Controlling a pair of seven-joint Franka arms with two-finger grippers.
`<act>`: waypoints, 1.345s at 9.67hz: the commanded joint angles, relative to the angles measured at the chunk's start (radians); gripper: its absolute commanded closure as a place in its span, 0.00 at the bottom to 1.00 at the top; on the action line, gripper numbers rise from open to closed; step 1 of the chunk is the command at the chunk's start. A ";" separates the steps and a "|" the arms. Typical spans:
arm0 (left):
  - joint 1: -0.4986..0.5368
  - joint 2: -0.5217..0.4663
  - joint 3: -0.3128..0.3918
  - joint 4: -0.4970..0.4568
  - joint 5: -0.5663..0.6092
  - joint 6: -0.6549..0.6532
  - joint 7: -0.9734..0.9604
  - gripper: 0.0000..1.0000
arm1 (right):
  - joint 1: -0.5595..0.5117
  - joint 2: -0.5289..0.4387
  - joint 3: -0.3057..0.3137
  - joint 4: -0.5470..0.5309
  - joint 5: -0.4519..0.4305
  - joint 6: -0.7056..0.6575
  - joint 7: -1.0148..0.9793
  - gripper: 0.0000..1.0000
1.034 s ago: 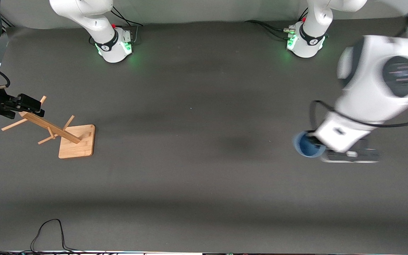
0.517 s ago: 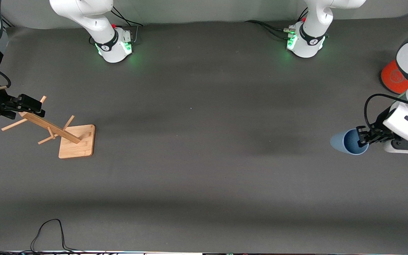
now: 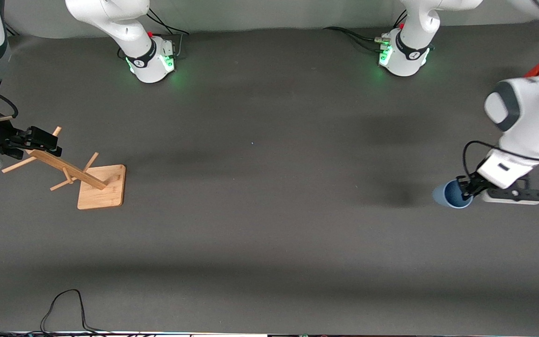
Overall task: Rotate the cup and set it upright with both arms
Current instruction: 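Set the cup upright on the table and open the left gripper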
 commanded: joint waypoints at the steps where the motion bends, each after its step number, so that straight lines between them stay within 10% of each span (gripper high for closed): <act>1: 0.001 0.077 -0.004 -0.015 -0.008 0.081 0.013 1.00 | 0.007 -0.012 -0.002 -0.009 -0.001 0.012 -0.012 0.00; 6: -0.005 0.122 -0.005 -0.094 -0.008 0.218 0.010 1.00 | 0.002 -0.009 -0.015 -0.012 -0.001 0.015 -0.018 0.00; 8: -0.003 0.111 -0.005 -0.094 -0.008 0.201 0.022 0.01 | 0.002 -0.010 -0.015 -0.012 -0.002 0.006 -0.023 0.00; 13: 0.001 -0.008 -0.004 0.019 -0.008 -0.144 0.011 0.00 | -0.001 -0.030 -0.016 -0.034 -0.001 -0.008 -0.009 0.00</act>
